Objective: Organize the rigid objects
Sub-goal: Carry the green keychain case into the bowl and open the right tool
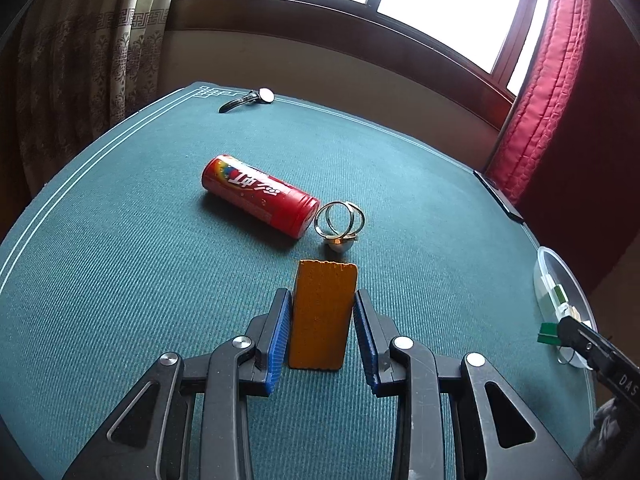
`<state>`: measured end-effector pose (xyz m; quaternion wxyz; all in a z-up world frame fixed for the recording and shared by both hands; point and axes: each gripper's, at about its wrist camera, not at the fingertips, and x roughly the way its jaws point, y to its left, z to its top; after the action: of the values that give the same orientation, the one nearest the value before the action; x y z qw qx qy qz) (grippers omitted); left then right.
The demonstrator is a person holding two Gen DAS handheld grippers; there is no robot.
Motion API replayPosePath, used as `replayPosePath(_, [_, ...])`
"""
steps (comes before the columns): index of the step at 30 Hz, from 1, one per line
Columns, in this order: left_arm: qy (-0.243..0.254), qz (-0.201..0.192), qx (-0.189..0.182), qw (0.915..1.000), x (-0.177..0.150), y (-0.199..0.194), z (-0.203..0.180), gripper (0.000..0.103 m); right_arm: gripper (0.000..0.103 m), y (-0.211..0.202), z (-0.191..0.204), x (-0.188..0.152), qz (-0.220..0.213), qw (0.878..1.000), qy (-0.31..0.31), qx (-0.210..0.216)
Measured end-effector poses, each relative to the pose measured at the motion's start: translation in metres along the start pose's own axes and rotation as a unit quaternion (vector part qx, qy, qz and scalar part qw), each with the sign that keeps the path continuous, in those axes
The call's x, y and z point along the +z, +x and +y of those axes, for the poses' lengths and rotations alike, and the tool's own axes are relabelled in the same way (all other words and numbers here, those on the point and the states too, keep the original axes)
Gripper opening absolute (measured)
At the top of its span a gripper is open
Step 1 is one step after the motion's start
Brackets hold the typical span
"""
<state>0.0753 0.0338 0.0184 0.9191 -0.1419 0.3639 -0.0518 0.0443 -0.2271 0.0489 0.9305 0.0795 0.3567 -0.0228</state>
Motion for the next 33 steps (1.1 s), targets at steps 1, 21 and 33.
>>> replayPosePath(1, [0.0,0.0,-0.001,1.0,0.0,0.0,0.0,0.033,0.075,-0.001,-0.005,0.002,-0.003,1.0,0.005,-0.005])
replayPosePath(21, [0.015,0.009,-0.025,0.9995,-0.007,-0.001,-0.014,0.033,0.075,-0.017,-0.094,0.023,-0.054,0.989,0.086,-0.11])
replayPosePath(33, [0.031,0.008,-0.024,0.9992,-0.012,-0.003,-0.024,0.033,0.077,-0.005,-0.121,0.031,-0.048,0.986,0.097,-0.129])
